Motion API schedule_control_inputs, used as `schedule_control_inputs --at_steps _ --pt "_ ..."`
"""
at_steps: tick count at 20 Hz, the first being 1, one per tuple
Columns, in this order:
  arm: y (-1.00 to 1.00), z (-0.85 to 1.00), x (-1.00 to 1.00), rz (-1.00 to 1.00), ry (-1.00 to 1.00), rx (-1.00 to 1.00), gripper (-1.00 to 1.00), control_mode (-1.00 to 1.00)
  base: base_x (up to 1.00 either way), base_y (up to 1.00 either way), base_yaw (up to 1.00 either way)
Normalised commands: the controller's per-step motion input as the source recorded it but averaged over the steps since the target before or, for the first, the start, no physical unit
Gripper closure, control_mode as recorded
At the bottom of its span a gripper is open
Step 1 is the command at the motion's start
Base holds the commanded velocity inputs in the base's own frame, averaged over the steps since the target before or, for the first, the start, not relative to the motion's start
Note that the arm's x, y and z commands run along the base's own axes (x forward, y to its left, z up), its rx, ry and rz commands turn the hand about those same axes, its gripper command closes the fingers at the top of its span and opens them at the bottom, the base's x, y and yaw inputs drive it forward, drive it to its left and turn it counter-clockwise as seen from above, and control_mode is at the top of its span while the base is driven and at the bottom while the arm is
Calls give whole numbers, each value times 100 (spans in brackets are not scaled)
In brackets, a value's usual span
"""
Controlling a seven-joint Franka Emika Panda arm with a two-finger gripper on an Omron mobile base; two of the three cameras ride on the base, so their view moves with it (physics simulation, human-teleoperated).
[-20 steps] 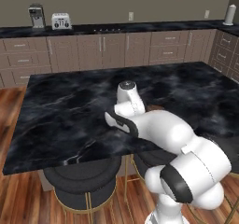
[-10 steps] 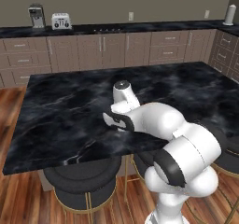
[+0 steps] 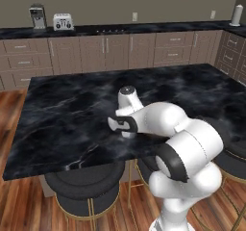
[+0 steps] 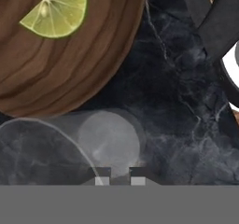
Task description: There is a bowl on the dining counter. Grab a lemon wedge from the fridge and place it in the bowl. Then get the liquor bottle and glass cup from the cabinet and place them next to the bowl.
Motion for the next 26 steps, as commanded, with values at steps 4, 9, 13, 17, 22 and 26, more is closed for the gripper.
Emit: schedule_control_inputs --at_steps 4,9,13,17,22,26 --pt "0 -26 3 -3 0 2 100 -100 0 0 0" --pt "0 -25 15 -3 0 2 100 -100 0 0 0" --pt "0 -24 23 -3 0 3 100 -100 0 0 0" --pt "0 -25 25 -2 0 3 100 -100 0 0 0" --pt "18 -33 4 -2 -1 1 -100 -100 0 0 0" --pt "23 -24 -16 -3 -4 0 -100 -100 0 0 0"
